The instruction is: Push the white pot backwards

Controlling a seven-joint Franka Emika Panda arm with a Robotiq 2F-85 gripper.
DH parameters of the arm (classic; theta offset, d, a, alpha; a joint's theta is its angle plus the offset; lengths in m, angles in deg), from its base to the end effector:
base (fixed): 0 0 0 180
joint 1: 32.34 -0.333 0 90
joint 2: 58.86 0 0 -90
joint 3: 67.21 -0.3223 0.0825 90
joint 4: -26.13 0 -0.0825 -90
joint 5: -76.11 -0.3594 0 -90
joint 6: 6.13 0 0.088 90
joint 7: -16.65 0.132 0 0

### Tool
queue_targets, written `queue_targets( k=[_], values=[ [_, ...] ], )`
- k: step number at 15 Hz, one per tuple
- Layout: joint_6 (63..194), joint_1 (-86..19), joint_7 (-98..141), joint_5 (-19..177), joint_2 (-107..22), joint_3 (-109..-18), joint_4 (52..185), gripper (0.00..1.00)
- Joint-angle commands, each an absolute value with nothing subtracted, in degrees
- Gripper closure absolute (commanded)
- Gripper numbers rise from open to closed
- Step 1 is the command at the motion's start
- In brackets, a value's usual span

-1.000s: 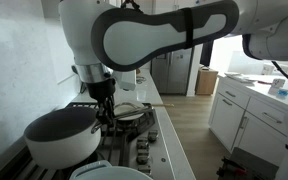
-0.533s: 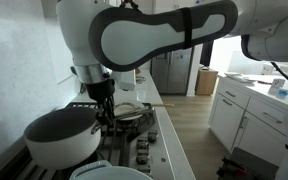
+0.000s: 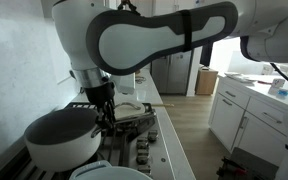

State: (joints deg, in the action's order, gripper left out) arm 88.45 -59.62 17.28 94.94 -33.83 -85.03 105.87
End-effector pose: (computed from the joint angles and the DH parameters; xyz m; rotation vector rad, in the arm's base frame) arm 0.5039 0.4025 0.4450 2.6659 1.1446 -0.1007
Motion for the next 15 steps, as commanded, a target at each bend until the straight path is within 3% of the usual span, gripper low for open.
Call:
queue_targets(
  k=[1,11,12,13,15],
  values=[
    [89.3,-61.6,18.9,95.1,-30.9,-84.2,100.9,0.90],
    [89.7,-63.6,18.8,95.1,-26.5,-82.4,94.4,0.90],
    [89.5,-63.7,18.9,95.0,-26.2,-82.3,93.9,0.40],
    [89.2,-63.8,18.8,95.0,-25.9,-82.2,93.3,0.38],
    [89.1,-64.1,18.8,95.1,-25.4,-81.9,92.4,0.23]
  ],
)
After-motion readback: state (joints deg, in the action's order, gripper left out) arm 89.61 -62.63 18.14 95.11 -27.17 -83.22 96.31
